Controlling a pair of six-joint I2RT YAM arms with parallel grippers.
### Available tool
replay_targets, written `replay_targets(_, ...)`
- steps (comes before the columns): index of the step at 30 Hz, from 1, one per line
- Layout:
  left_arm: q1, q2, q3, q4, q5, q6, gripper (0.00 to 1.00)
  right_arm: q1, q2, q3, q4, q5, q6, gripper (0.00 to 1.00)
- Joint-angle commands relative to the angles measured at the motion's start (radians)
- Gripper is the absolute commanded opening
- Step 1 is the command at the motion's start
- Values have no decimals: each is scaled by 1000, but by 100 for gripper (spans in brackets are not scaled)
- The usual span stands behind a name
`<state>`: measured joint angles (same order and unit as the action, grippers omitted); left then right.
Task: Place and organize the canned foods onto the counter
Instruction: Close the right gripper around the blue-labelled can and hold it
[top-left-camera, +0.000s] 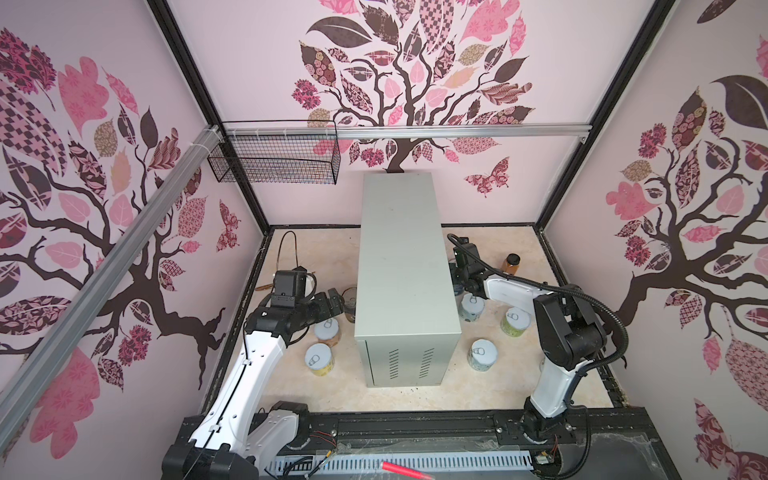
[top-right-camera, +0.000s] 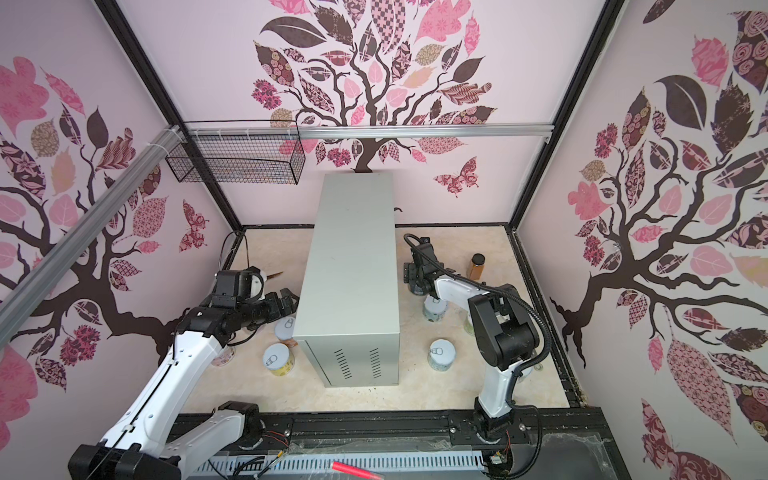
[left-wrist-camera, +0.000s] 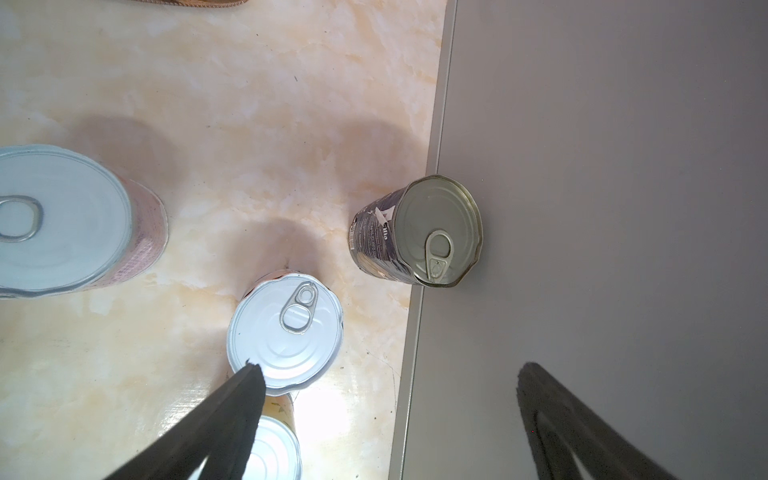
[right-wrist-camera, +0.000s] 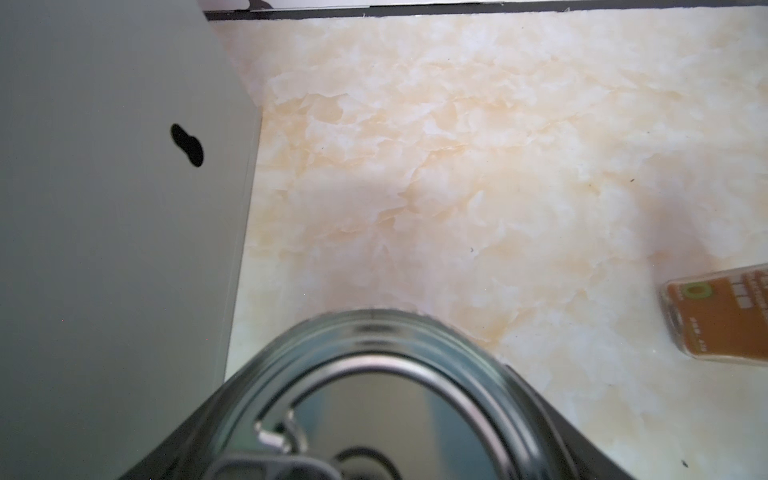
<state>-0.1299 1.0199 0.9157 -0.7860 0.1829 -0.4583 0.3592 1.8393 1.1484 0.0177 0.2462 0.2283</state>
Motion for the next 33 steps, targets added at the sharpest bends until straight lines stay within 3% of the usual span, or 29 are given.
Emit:
replay_targets(1, -1, -6, 4, 28, 13, 16, 98, -21, 37, 35, -32, 1, -3, 94)
replay_targets(3, -1, -6, 3, 31, 16, 17, 98, -21, 27, 18, -20, -14, -3, 100)
replay_targets(15, -2, -24, -1, 33, 13, 19, 98, 26, -112, -204, 218, 1, 7, 100)
replay_targets(33, -1, -27, -1, 33, 12, 18, 98, 26, -33, -230, 405, -35, 22, 100)
